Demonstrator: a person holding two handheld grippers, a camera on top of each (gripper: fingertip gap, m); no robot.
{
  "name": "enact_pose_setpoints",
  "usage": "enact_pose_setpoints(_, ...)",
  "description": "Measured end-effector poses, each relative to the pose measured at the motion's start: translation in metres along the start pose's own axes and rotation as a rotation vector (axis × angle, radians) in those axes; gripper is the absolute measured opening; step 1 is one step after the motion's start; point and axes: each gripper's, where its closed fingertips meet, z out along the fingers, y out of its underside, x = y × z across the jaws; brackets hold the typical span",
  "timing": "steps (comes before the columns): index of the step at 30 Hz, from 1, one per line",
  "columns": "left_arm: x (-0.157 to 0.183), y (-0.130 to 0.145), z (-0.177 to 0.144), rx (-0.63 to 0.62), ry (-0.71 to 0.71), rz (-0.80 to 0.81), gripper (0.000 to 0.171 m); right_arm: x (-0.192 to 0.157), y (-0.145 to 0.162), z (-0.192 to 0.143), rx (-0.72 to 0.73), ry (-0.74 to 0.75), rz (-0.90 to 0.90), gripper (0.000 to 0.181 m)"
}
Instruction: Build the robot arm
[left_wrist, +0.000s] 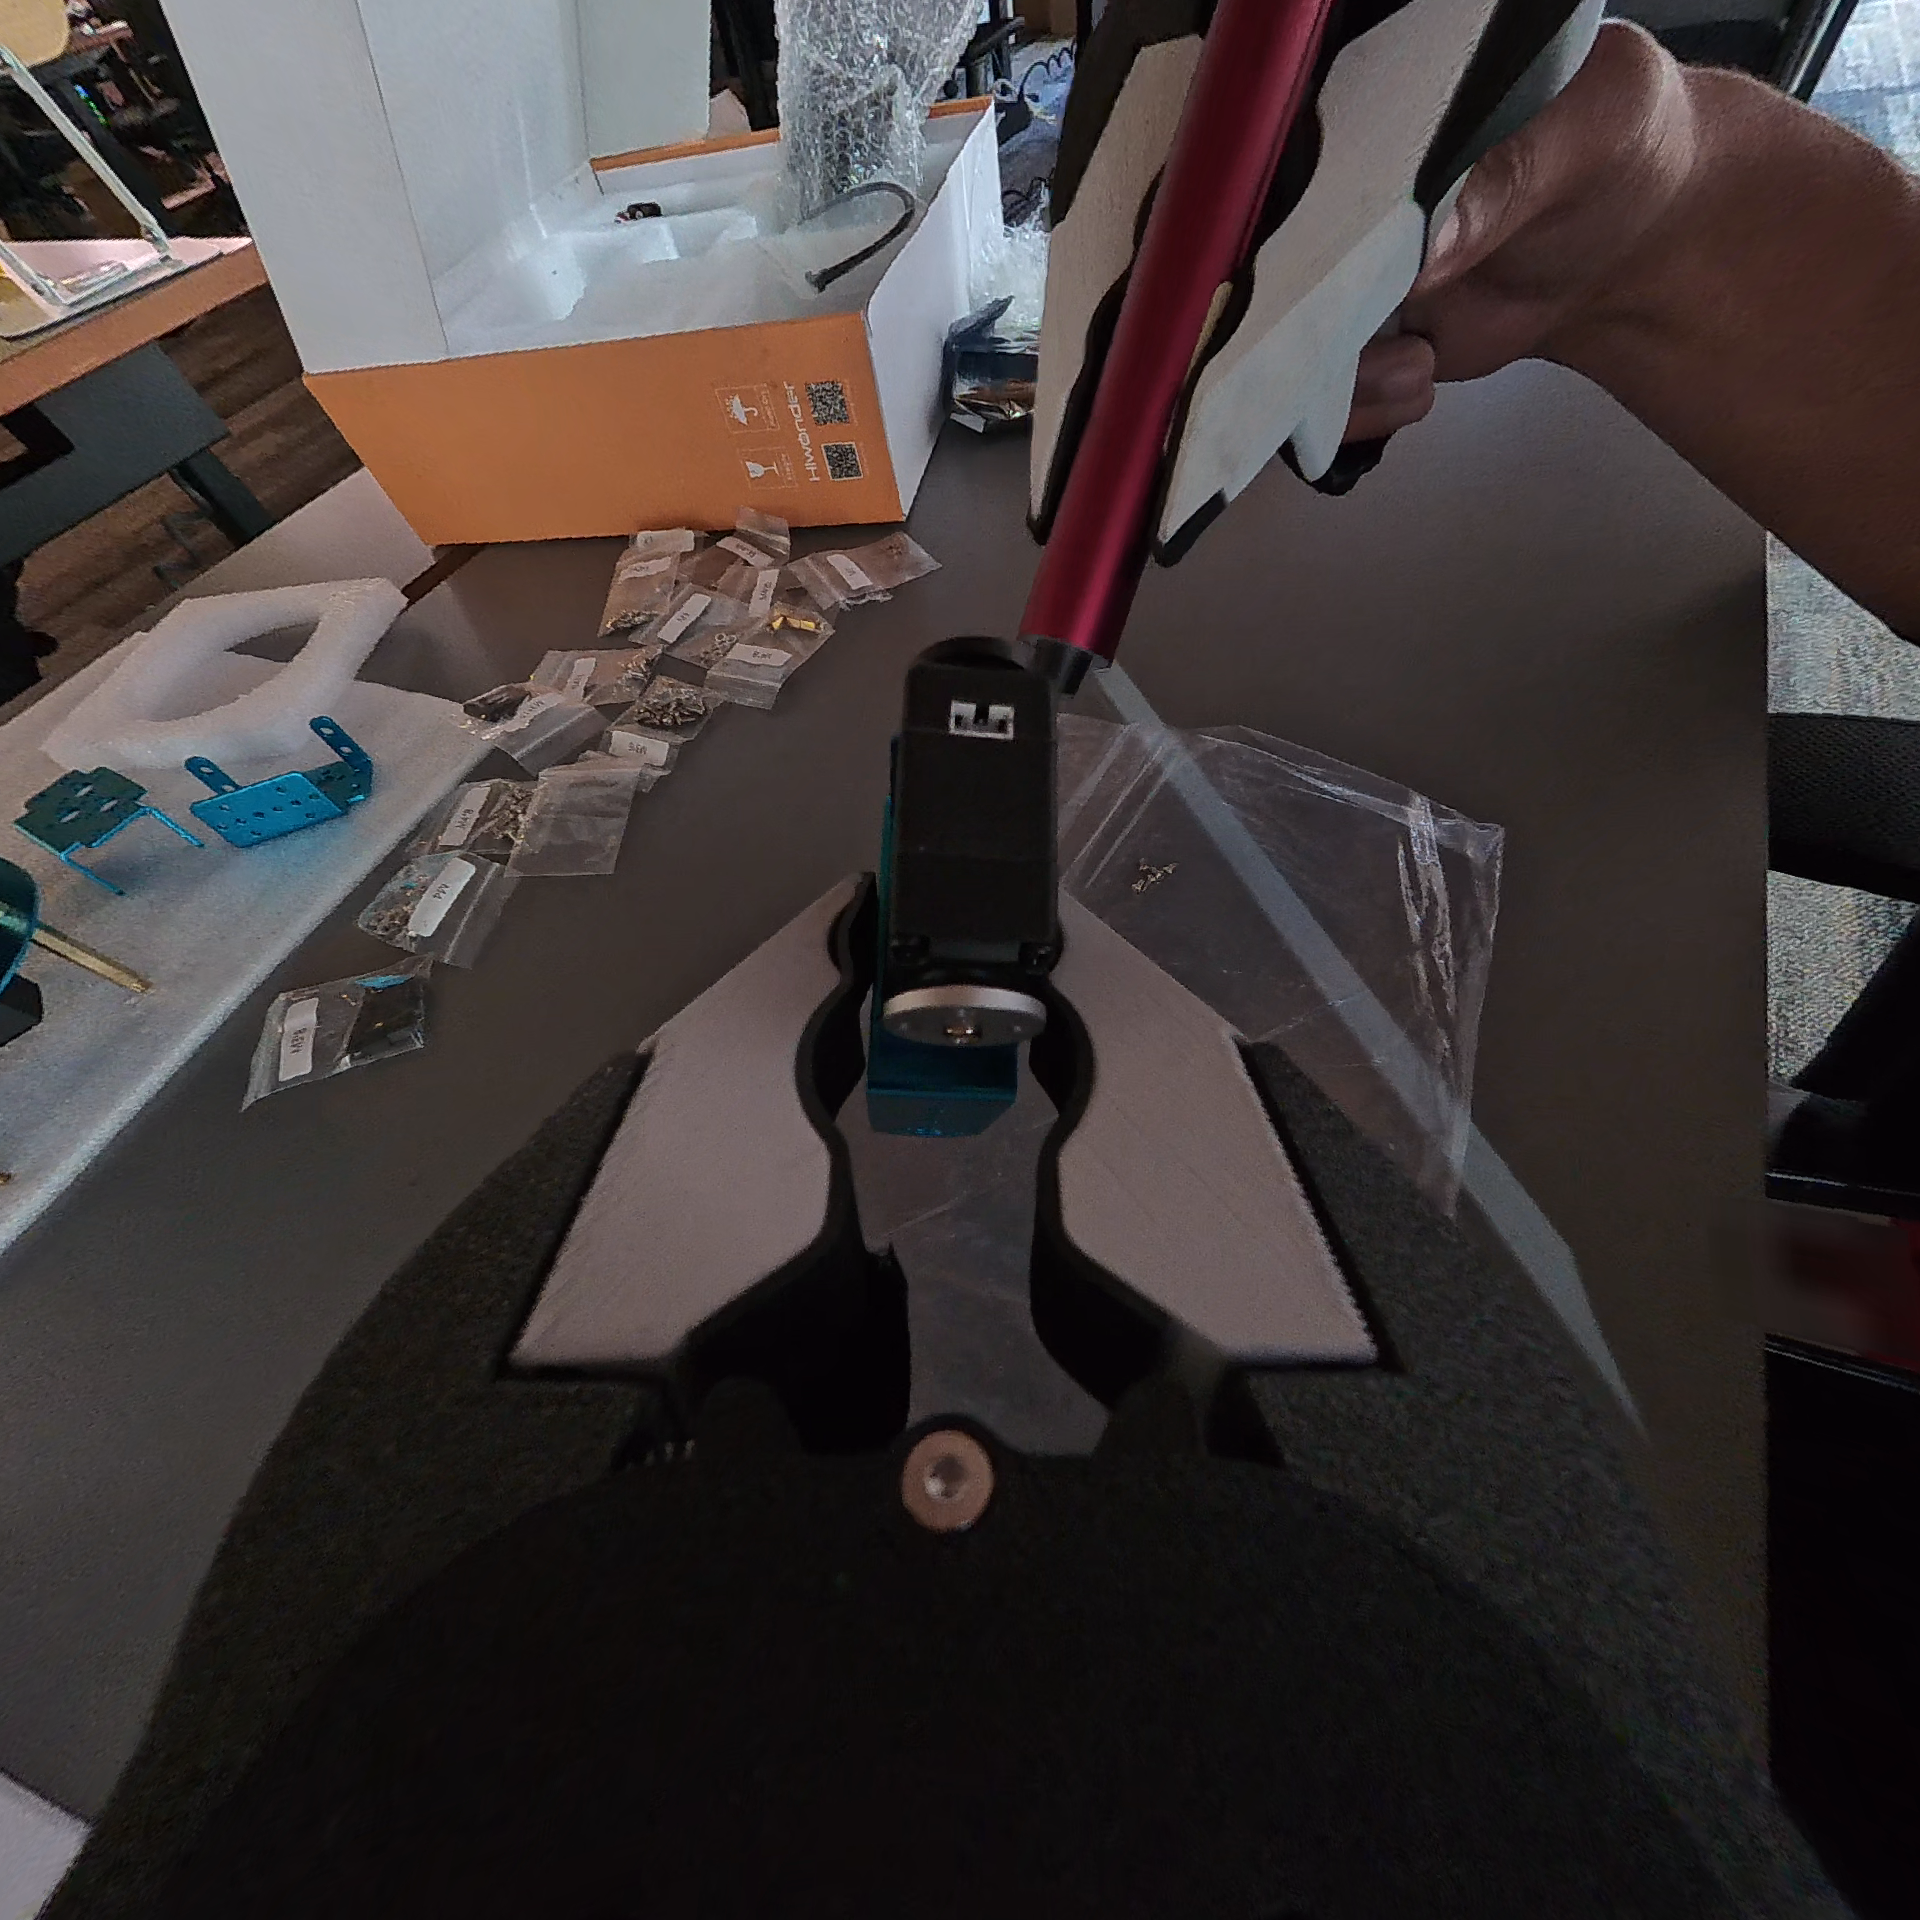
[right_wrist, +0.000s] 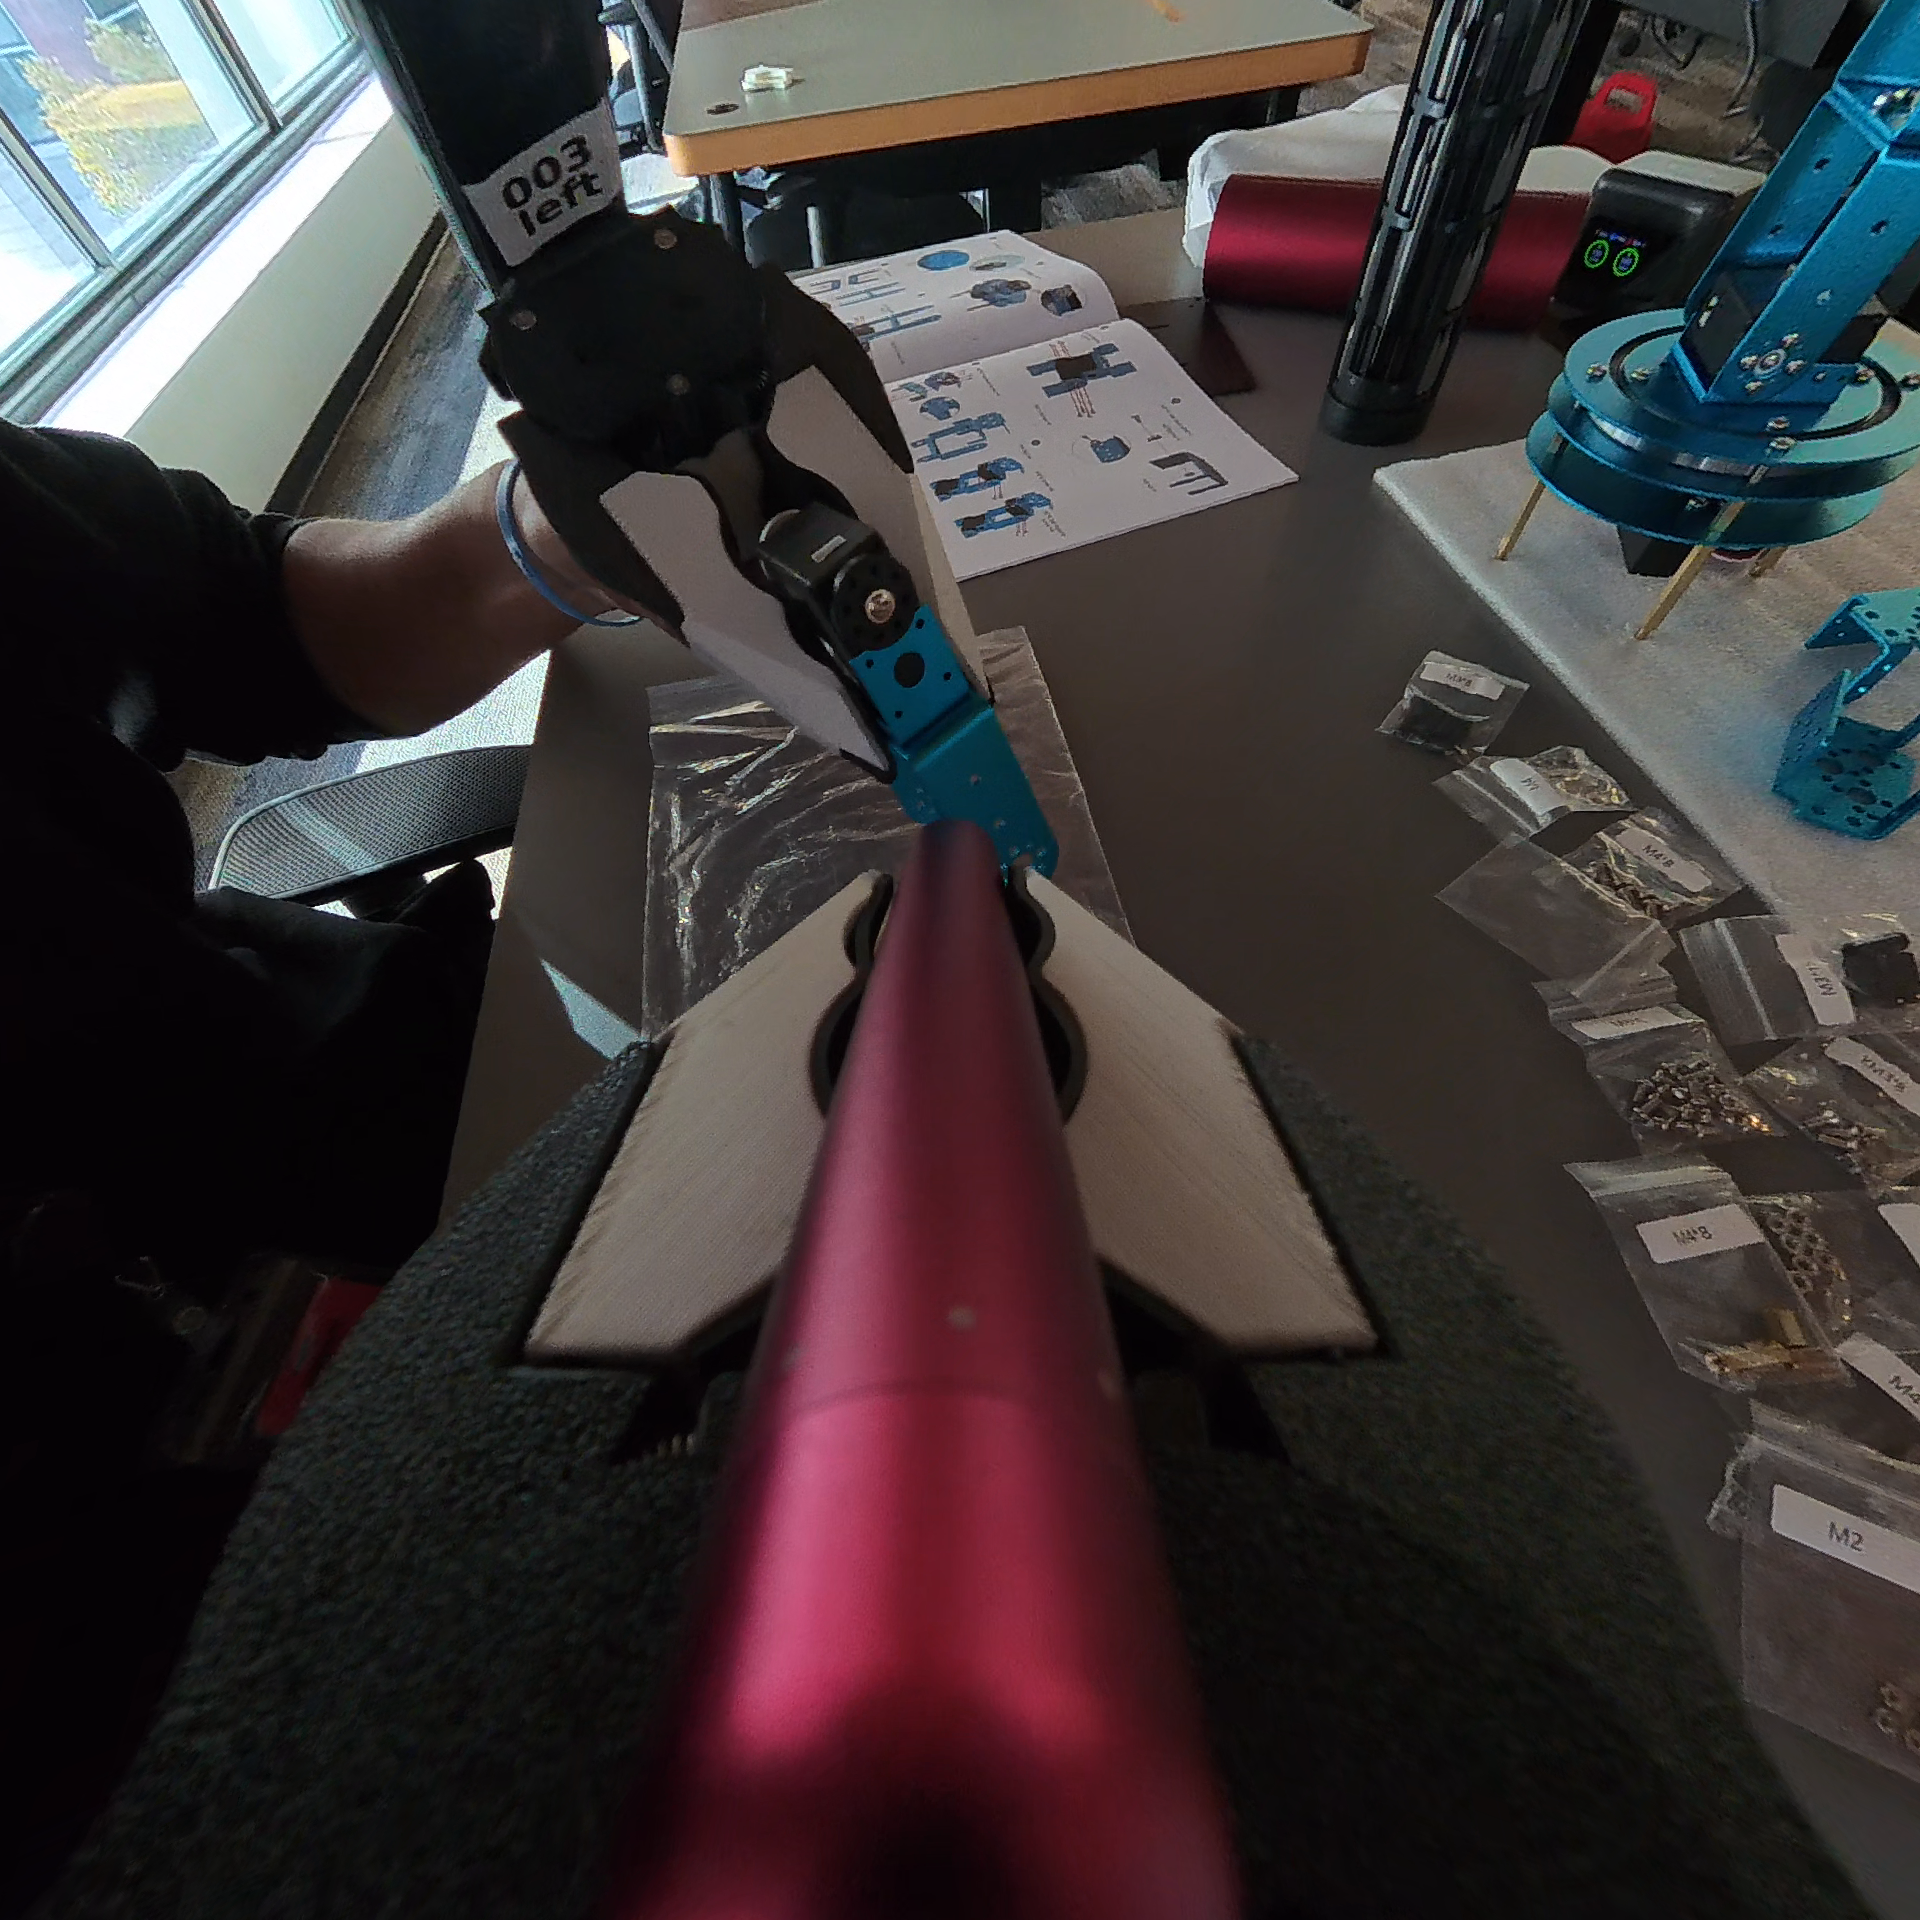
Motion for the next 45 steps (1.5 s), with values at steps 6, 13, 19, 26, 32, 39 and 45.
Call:
enact_pose_setpoints(6, -0.014, 0.003, -0.004, 0.008, -0.035, -0.019, 0.027, 0.001, 0.004, -0.003, 0.015, -0.023, 0.038, 0.023)
enact_pose_setpoints(13, -0.024, -0.004, -0.017, 0.077, -0.051, -0.033, 0.026, 0.002, 0.062, -0.011, -0.169, -0.071, 0.141, 0.023)
enact_pose_setpoints(19, -0.014, 0.0, -0.011, 0.07, -0.039, 0.004, 0.026, 0.022, 0.091, -0.026, -0.219, -0.02, 0.208, 0.022)
enact_pose_setpoints(26, -0.009, 0.002, -0.008, 0.054, -0.039, 0.042, 0.027, 0.025, 0.086, -0.034, -0.185, -0.012, 0.185, 0.022)
enact_pose_setpoints(32, 0.005, 0.013, -0.001, -0.004, 0.035, 0.093, 0.027, 0.008, 0.052, -0.032, -0.02, -0.145, 0.212, 0.022)
enact_pose_setpoints(39, 0.034, 0.023, 0.002, -0.031, 0.073, 0.291, 0.026, 0.015, 0.037, -0.009, 0.074, -0.163, 0.18, 0.022)
enact_pose_setpoints(45, 0.069, 0.04, 0.018, -0.134, -0.078, 0.712, 0.026, 0.013, 0.035, -0.005, 0.105, -0.15, 0.164, 0.022)
